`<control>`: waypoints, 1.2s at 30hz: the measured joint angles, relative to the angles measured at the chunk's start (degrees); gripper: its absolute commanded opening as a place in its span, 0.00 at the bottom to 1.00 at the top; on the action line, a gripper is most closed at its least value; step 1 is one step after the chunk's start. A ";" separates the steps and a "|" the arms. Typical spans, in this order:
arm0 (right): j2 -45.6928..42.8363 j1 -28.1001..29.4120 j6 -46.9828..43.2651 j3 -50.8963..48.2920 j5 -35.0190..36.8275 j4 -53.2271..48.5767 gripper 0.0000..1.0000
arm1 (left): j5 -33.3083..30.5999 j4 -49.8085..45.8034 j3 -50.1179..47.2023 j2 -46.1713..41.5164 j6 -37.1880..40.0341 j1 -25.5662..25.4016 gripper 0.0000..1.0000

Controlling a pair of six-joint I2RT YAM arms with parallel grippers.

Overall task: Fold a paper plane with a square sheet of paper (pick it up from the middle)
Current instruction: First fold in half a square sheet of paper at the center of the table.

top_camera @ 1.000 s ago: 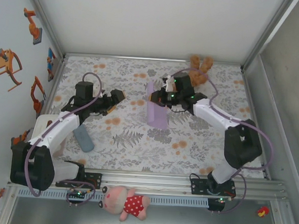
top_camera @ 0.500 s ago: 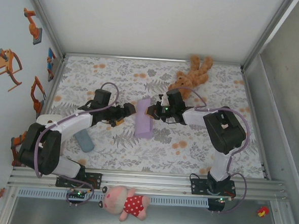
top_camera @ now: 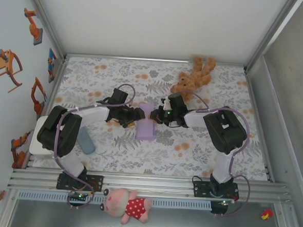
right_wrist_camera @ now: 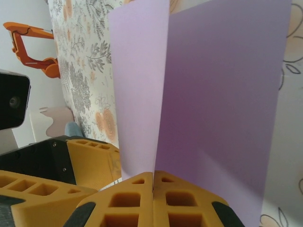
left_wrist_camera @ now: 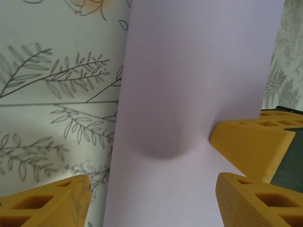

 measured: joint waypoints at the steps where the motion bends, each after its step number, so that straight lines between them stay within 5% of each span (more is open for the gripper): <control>1: 0.13 0.00 0.00 0.00 0.00 -0.04 0.00 | -0.07 -0.17 0.55 0.76 0.02 -0.24 0.64; 10: 0.83 0.00 -0.28 0.02 0.11 -0.92 0.01 | -4.46 -5.31 4.72 4.81 0.76 -1.14 0.45; 19: -2.34 -0.04 -5.09 0.39 6.69 -11.98 0.34 | -9.01 -11.63 8.87 7.30 0.83 -2.58 0.41; 27: -11.63 -0.50 -9.01 0.44 16.11 -20.26 0.34 | -12.37 -14.73 11.10 8.68 -0.26 -3.65 0.38; 36: -12.22 -0.61 -9.57 -1.46 17.49 -21.20 0.33 | -13.73 -15.78 11.98 9.44 -4.83 -3.96 0.35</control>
